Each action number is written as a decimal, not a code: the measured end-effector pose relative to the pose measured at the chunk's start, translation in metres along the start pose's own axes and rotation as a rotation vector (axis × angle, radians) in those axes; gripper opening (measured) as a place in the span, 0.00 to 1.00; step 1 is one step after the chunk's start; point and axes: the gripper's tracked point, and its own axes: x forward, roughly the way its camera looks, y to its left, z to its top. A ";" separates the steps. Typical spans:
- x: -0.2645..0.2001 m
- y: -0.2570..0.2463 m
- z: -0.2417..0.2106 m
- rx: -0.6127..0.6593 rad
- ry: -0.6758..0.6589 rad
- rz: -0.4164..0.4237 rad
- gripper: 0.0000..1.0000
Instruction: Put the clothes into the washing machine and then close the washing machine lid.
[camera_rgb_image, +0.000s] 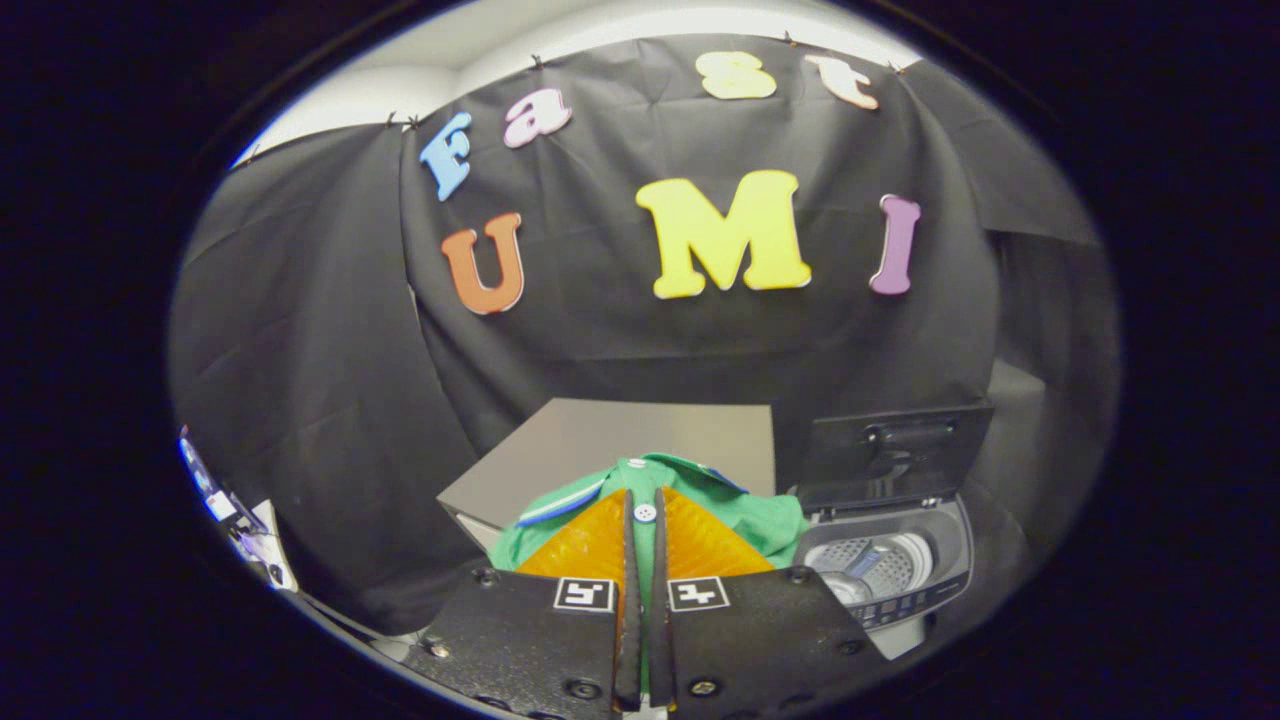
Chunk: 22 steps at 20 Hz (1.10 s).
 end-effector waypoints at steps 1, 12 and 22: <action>-0.015 -0.010 0.007 0.005 -0.022 -0.008 0.07; -0.118 -0.161 0.084 0.053 -0.187 -0.197 0.07; -0.059 -0.272 0.075 0.050 -0.118 -0.210 0.07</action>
